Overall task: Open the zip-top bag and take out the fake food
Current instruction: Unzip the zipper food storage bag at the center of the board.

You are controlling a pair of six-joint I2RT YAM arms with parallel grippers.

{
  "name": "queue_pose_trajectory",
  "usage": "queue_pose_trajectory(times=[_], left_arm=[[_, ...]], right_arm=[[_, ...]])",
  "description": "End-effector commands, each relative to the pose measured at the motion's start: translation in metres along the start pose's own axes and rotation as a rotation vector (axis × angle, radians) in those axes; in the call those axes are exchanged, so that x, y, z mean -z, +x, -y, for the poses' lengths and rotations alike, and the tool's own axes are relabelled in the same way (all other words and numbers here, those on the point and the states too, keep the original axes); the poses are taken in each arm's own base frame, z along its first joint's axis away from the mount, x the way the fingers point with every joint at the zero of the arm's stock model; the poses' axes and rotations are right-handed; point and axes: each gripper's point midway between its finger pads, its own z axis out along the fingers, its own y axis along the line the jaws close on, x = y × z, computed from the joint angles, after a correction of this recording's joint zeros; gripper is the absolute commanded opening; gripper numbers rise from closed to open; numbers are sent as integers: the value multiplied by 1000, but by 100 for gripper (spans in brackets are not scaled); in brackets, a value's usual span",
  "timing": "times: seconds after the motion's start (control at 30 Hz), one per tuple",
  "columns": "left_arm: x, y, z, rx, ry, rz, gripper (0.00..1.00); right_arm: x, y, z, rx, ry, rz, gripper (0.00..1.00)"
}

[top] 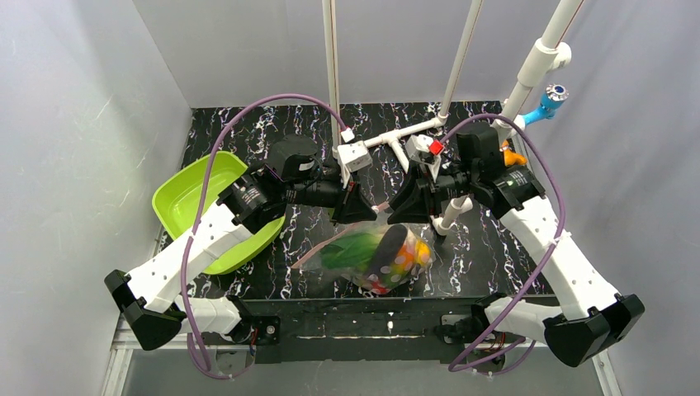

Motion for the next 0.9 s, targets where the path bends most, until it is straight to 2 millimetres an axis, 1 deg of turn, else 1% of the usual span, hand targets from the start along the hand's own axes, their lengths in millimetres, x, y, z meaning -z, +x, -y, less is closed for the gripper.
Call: queue_pose_trajectory(times=[0.0,0.1,0.23,0.33,0.37,0.43,0.47,0.63,0.87], left_arm=[[5,-12,8,-20,34,28,0],[3,-12,9,-14,41,31,0],[2,-11,9,-8,44,36,0],[2,-11,10,-6,46,42,0],[1,-10,9,-3,46,39,0],[1,-9,9,0,47,40,0],[1,-9,9,-1,46,40,0],[6,-4,8,-4,29,41,0],[15,9,9,-5,1,27,0]], right_arm=[[3,-22,-8,28,-27,25,36],[0,-21,-7,21,-31,19,33],[-3,-19,-3,18,-19,10,25],[-3,-20,-4,18,-24,12,19],[-3,-20,-5,16,-26,13,15],[-3,-20,-4,16,-21,12,3],[-3,-21,-4,16,-17,12,1],[0,-22,-3,23,21,9,1],[7,-24,5,19,75,16,1]])
